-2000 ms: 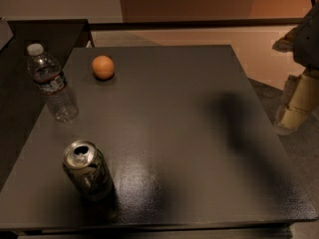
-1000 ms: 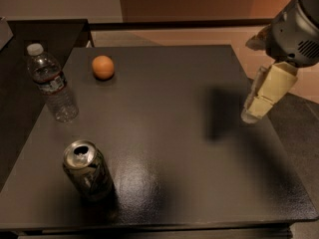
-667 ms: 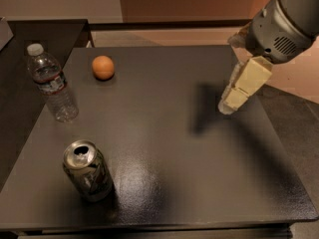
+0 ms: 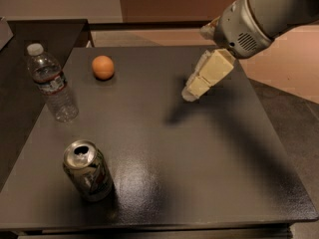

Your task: Knock water bottle over

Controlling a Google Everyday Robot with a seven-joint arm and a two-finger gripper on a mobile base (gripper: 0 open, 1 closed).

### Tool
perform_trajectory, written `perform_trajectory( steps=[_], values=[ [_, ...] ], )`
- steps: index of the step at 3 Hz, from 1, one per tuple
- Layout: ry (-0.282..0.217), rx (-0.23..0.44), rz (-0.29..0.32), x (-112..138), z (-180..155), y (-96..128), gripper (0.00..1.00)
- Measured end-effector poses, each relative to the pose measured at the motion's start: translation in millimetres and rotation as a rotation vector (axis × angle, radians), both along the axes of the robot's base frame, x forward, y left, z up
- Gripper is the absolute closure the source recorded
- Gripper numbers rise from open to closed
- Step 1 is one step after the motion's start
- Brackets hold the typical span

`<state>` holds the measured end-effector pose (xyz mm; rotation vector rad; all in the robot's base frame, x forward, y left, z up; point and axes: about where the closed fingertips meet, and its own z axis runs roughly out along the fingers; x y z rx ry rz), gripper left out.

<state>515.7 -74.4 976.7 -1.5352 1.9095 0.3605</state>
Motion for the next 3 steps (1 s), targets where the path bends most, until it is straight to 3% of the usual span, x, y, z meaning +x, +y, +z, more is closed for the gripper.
perform_trajectory(
  steps=[1,2,3],
  values=[
    [-0.04,0.118,0.053,18.0,-7.1,57.7,0.0],
    [-0.062,0.166,0.072,25.9,-9.0,81.4,0.0],
    [-0.057,0.224,0.128,29.8,-17.5,118.9,0.0]
  ],
)
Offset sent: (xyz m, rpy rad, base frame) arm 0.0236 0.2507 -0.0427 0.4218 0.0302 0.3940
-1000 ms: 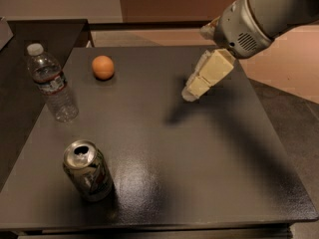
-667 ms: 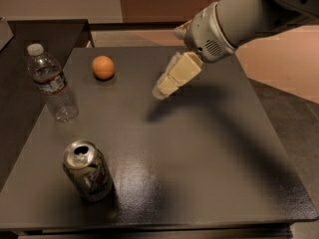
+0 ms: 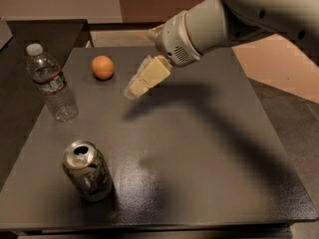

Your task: Knock water bottle over

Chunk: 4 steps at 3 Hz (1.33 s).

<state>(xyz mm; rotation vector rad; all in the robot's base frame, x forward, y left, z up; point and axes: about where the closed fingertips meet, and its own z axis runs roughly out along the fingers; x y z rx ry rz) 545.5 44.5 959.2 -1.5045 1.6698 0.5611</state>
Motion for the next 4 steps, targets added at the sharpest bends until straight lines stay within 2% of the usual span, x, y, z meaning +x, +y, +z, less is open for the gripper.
perform_trajectory(
  steps=[1,2,3,4],
  values=[
    [0.032,0.09,0.143,-5.2,-12.0,68.8,0.0],
    [0.066,0.145,0.244,-11.9,-18.8,113.3,0.0],
    [0.088,0.191,0.324,-18.2,-15.7,147.4,0.0],
    [0.088,0.222,0.371,-20.9,-7.0,173.6,0.0]
  ],
)
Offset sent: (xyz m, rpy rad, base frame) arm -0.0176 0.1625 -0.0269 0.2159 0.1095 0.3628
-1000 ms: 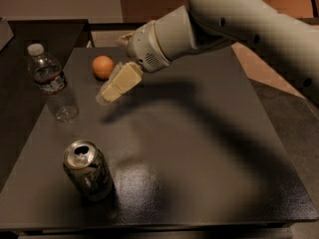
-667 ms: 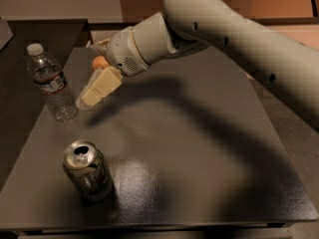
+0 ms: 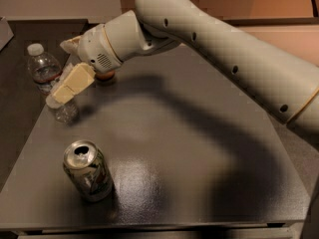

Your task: Knock water bottle over

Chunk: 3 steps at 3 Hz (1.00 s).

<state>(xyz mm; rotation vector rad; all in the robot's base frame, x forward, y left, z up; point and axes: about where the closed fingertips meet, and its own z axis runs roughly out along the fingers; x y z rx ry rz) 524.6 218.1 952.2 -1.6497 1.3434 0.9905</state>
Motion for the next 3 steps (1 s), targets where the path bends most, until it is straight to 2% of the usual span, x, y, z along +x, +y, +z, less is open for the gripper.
perform_trajectory(
  steps=[2,3],
  values=[
    [0.009,0.017,0.042,2.7,5.0,40.2,0.0],
    [0.024,0.0,0.04,6.3,-1.0,48.4,0.0]
  ],
)
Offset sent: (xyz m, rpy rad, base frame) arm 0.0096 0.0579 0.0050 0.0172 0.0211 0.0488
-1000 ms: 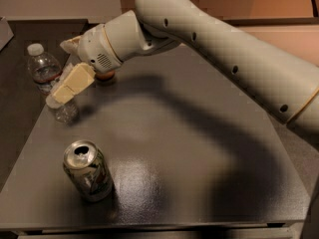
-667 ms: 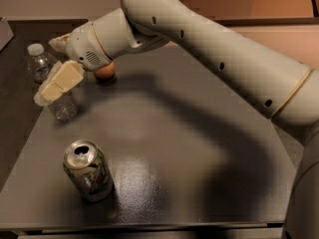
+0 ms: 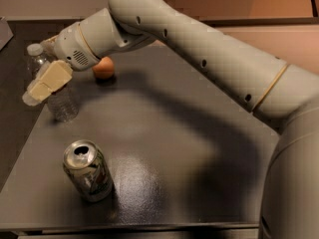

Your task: Knock water bottle over

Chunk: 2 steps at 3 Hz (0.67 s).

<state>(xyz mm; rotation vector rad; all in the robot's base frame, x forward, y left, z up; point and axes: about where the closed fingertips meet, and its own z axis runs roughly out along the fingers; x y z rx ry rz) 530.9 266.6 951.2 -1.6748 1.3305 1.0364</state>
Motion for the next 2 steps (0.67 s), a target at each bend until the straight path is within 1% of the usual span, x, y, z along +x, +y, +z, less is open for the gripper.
perform_trajectory(
  steps=[1,2],
  values=[
    [0.019,-0.023,-0.02,7.3,-12.7,-5.4,0.0],
    [0.036,-0.037,-0.038,13.2,-23.2,-15.4,0.16]
  ],
)
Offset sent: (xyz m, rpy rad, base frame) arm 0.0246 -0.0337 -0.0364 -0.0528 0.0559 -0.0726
